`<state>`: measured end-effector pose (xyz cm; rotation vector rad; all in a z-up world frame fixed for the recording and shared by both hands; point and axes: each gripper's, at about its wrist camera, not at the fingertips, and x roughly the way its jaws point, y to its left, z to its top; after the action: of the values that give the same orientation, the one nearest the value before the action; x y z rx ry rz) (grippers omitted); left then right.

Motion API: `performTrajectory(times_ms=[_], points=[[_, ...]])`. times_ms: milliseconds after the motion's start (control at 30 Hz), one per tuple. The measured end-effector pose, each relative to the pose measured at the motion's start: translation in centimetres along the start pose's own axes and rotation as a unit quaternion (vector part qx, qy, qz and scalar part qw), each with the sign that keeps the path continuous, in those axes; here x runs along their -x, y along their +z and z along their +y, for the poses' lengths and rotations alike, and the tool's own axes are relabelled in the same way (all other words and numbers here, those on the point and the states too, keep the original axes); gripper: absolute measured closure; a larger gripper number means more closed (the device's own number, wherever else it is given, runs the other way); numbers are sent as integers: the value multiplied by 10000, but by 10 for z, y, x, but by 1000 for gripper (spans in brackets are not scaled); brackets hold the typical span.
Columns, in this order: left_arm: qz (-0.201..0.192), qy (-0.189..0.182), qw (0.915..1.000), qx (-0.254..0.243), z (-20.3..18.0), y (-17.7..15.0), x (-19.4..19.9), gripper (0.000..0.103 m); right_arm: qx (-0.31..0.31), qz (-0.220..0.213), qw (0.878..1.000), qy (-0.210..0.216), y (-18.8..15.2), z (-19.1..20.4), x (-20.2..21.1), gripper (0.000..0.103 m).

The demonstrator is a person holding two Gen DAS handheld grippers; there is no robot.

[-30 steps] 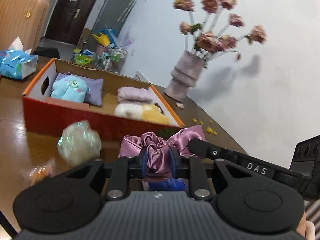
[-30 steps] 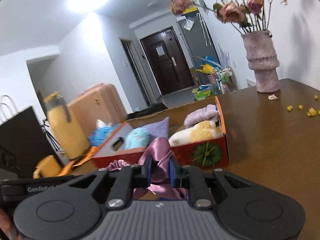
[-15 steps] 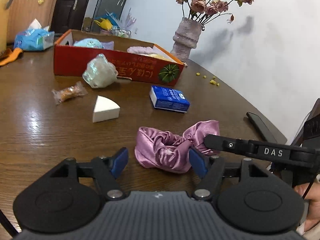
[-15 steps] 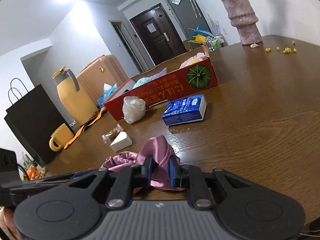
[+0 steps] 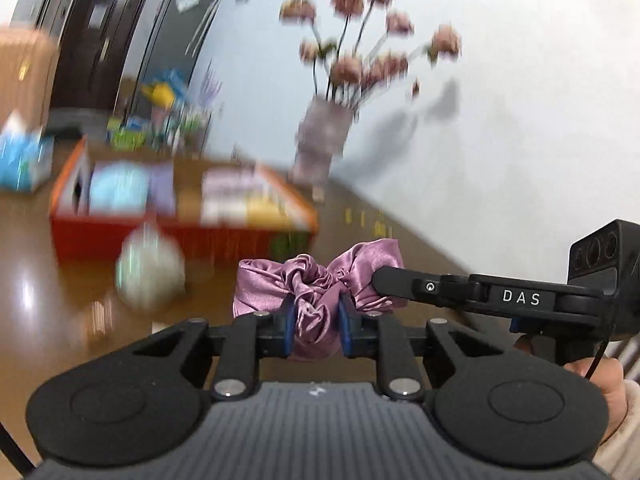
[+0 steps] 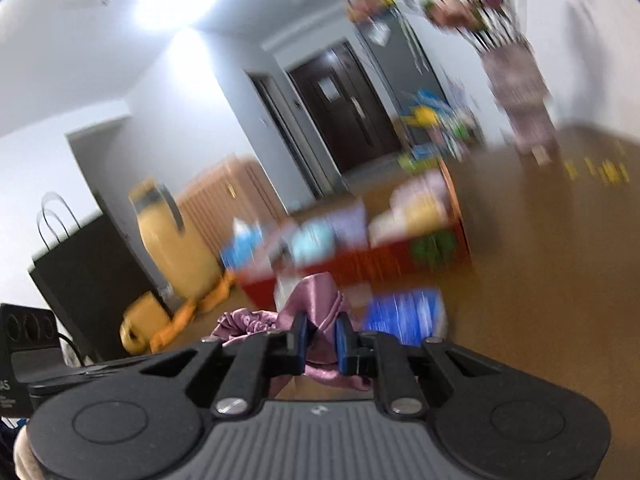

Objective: Organize soft objects
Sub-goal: 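Lift the pink scrunchie into the box and open both grippers, then withdraw both grippers toward the blue tissue pack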

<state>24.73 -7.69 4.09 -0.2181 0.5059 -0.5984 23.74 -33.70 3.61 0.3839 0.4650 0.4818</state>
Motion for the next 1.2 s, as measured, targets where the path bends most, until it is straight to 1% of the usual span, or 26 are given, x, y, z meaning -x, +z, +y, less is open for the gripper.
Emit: performTrajectory(times_ms=[33,67,100,133,200,267,333,400,467,533,567,600,633,667,733,767,833,867,900,967,1033,1100,1167,1200], points=[[-33,-2,10000,27,5,22,-8,81,150,-79,9999,33,21,1,-9,89],[15,-68,9999,109,14,47,-23,81,367,-161,9992,-1,46,2,-23,89],[80,-87,9998,183,23,68,-39,81,497,-197,9985,-68,64,2,-36,89],[131,-26,9996,262,32,84,-54,81,604,-186,9979,-149,84,-1,-53,89],[344,79,9988,353,53,119,-99,81,665,-74,9970,-378,122,-12,-98,89],[600,296,9962,563,73,143,-143,81,769,133,9946,-686,145,-23,-141,89],[860,423,9931,678,94,153,-184,81,720,401,9917,-982,161,-39,-183,89],[1234,616,9855,985,114,153,-221,81,623,633,9892,-1166,166,-54,-215,89],[1476,689,9801,1132,125,147,-249,79,744,802,9837,-1430,166,-64,-241,90],[1566,1005,9752,1199,133,139,-268,68,815,1057,9773,-1644,160,-73,-264,89],[1557,1066,9749,1178,135,136,-274,67,906,1149,9731,-1777,156,-76,-275,89],[1585,1041,9754,1126,137,134,-277,64,1040,1231,9683,-1907,152,-77,-283,89],[1612,1029,9754,1099,138,133,-278,60,1301,1324,9595,-2117,146,-76,-291,89],[1597,1023,9757,1094,138,132,-275,59,1528,1387,9512,-2292,142,-75,-299,89],[1511,1033,9782,975,137,134,-267,53,1845,1484,9375,-2551,133,-75,-304,87],[1446,1082,9795,891,137,137,-261,53,1895,1483,9341,-2639,132,-74,-306,82],[1301,1190,9819,695,135,144,-245,51,1836,1437,9352,-2665,134,-72,-301,74],[1258,1294,9820,554,133,147,-234,50,1773,1384,9383,-2627,137,-70,-296,67],[1223,1447,9812,374,130,151,-220,50,1724,1300,9419,-2572,142,-65,-289,63],[1087,1658,9801,60,125,160,-197,49,1695,1142,9472,-2469,153,-55,-268,60],[943,1803,9789,-159,121,169,-170,43,1670,937,9528,-2356,167,-40,-243,57],[777,1943,9773,-328,117,176,-141,38,1647,743,9577,-2240,178,-28,-219,48],[573,2090,9751,-471,111,182,-110,34,1679,541,9605,-2150,187,-13,-192,45],[482,2154,9739,-532,107,183,-95,30,1721,465,9605,-2138,190,-6,-181,44]])
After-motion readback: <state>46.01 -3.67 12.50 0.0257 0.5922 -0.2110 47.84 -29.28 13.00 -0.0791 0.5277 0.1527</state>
